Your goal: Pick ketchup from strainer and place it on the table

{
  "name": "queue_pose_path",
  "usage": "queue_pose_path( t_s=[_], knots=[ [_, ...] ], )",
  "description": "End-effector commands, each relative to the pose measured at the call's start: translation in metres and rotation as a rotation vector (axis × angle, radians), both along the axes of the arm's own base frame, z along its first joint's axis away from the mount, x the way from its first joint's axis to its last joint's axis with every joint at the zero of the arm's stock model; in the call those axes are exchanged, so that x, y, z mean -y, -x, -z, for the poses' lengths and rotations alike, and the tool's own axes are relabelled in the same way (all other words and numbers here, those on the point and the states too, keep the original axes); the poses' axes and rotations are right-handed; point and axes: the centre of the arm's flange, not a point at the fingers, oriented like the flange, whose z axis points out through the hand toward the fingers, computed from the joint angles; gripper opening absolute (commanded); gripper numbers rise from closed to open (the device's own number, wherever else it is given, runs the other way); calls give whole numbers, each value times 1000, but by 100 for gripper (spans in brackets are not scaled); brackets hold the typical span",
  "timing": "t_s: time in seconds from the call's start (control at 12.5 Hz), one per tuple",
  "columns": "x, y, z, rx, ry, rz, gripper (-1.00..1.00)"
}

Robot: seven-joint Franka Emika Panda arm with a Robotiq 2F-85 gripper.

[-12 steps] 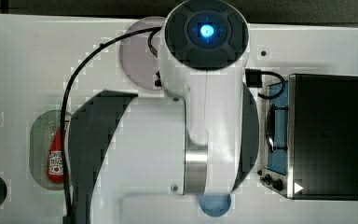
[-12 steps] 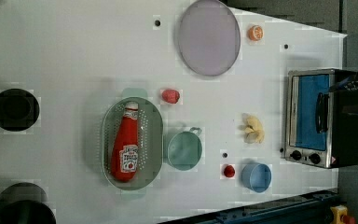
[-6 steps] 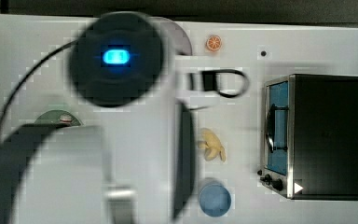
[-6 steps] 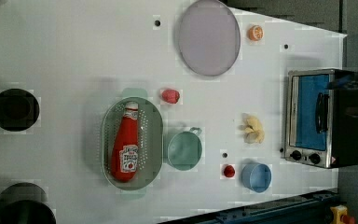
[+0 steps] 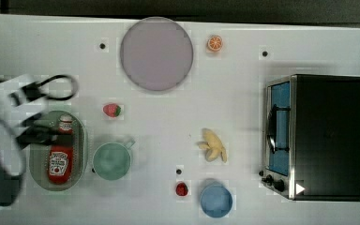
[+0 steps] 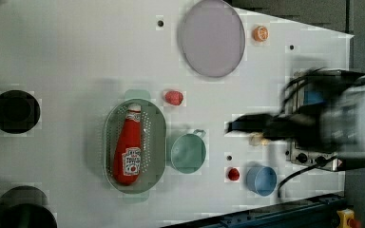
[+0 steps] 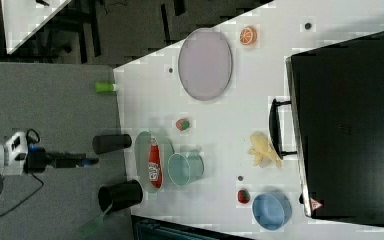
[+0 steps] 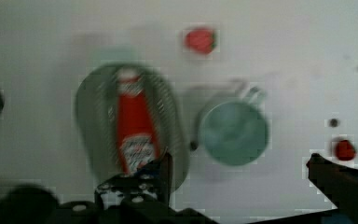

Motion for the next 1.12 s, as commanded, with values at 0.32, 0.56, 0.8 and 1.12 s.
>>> queue_pose_path(
  t_s=[0.32, 0.56, 0.8, 1.12],
  knots=[
    [-77, 44, 92, -42, -44, -47, 100],
    [-86, 60, 154, 2, -54, -44, 100],
    [-84, 72, 212, 47, -101, -67, 100],
    [-83, 80, 267, 46, -179, -27, 100]
  ],
)
